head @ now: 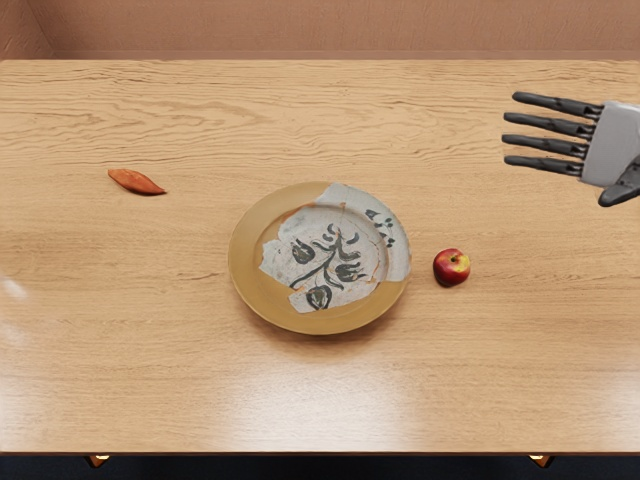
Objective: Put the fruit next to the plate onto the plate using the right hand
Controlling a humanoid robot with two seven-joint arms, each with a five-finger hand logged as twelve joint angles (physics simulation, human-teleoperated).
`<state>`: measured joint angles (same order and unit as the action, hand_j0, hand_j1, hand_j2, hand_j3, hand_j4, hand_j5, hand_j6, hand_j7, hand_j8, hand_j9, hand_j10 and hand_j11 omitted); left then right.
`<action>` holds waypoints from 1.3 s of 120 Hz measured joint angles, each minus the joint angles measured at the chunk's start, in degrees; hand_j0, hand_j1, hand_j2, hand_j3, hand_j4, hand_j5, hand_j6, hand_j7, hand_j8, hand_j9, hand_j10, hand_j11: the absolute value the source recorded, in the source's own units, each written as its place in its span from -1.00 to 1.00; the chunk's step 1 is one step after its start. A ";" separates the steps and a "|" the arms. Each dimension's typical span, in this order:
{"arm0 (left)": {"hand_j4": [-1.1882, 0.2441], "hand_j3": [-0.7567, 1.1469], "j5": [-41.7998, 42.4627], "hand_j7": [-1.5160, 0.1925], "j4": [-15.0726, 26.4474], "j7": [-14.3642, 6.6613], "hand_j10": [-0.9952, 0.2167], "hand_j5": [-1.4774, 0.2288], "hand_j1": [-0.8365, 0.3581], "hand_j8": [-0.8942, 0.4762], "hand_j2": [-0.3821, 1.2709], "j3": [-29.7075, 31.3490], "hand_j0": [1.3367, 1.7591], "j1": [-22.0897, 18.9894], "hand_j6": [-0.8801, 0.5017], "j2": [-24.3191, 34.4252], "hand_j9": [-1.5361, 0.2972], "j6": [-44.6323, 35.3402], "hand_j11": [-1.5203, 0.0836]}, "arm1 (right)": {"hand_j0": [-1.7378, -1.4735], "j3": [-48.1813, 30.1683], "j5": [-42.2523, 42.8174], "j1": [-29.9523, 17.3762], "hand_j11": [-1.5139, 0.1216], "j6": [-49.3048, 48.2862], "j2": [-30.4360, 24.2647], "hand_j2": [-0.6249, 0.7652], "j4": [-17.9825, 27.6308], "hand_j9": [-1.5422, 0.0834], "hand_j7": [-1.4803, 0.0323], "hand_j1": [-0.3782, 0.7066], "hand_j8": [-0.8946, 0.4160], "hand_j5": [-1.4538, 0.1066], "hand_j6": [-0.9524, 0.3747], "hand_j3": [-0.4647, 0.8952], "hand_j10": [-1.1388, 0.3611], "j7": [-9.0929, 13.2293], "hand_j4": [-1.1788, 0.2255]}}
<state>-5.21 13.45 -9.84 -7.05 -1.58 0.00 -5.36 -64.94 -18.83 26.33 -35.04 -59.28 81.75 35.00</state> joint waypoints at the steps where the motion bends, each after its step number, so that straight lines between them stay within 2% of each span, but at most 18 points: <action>1: 0.65 -0.21 0.00 0.76 0.00 0.00 0.63 0.72 0.97 0.29 -0.54 0.00 0.52 0.00 0.26 0.00 0.66 0.00 0.88 | -0.40 0.03 0.01 -0.10 0.82 0.00 0.01 -0.10 -0.01 0.87 0.93 -0.91 0.34 0.84 0.42 -0.32 0.50 0.00 0.66; 22: 0.65 -0.21 0.01 0.76 0.00 0.00 0.63 0.72 0.97 0.29 -0.54 0.00 0.52 0.00 0.26 0.00 0.66 0.00 0.88 | -0.40 0.29 0.13 -1.03 0.82 0.00 0.10 -0.10 0.01 0.87 0.93 -0.91 0.35 0.84 0.42 -0.32 0.50 0.00 0.66; 38: 0.65 -0.21 0.01 0.76 0.00 0.00 0.63 0.72 0.97 0.29 -0.54 0.00 0.52 0.00 0.26 0.00 0.66 0.00 0.88 | -0.40 0.15 2.84 0.11 0.82 -0.01 0.00 -0.11 3.17 0.87 0.92 -0.90 0.34 0.83 0.41 -0.32 0.50 0.00 0.66; 58: 0.65 -0.21 0.00 0.76 0.00 0.00 0.63 0.72 0.97 0.29 -0.54 0.00 0.52 0.00 0.26 0.00 0.66 0.00 0.88 | -0.40 0.30 24.94 6.11 0.80 0.34 0.34 -0.11 9.84 0.84 0.90 -0.87 0.32 0.81 0.39 -0.32 0.48 0.00 0.63; 76: 0.65 -0.21 0.02 0.76 0.00 0.00 0.63 0.72 0.97 0.29 -0.54 0.00 0.52 0.00 0.26 0.00 0.66 0.00 0.88 | -0.40 6.30 43.55 9.34 0.74 3.71 8.66 -0.12 14.01 0.79 0.84 -0.80 0.26 0.75 0.33 -0.32 0.43 0.00 0.58; 97: 0.65 -0.21 0.00 0.76 0.00 0.00 0.63 0.72 0.97 0.29 -0.54 0.01 0.52 0.00 0.26 0.00 0.66 0.00 0.88 | -0.40 14.87 57.05 11.17 0.66 20.14 11.87 -0.13 16.73 0.70 0.75 -0.68 0.18 0.66 0.25 -0.32 0.35 0.00 0.50; 123: 0.65 -0.21 0.01 0.76 0.00 0.00 0.63 0.72 0.97 0.29 -0.54 0.00 0.52 0.00 0.26 0.00 0.66 0.00 0.88 | -0.40 26.72 65.49 11.61 0.57 39.79 12.96 -0.15 18.06 0.61 0.65 -0.56 0.09 0.57 0.16 -0.32 0.28 0.00 0.42; 141: 0.65 -0.21 0.02 0.76 0.00 0.00 0.63 0.72 0.97 0.29 -0.54 0.01 0.52 0.00 0.26 0.00 0.66 0.00 0.88 | -0.40 32.84 73.50 11.15 0.54 53.84 18.77 -0.15 18.15 0.58 0.62 -0.51 0.06 0.53 0.13 -0.32 0.25 0.00 0.39; 156: 0.65 -0.21 0.02 0.76 0.00 0.00 0.63 0.72 0.97 0.29 -0.54 0.01 0.52 0.00 0.26 0.00 0.66 0.00 0.88 | -0.40 37.54 76.30 10.90 0.53 60.85 20.24 -0.16 18.02 0.57 0.61 -0.50 0.05 0.52 0.12 -0.32 0.24 0.00 0.39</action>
<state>-5.19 13.45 -9.84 -7.04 -1.58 0.00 -5.36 -27.40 57.48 37.23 25.82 -39.04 99.76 35.00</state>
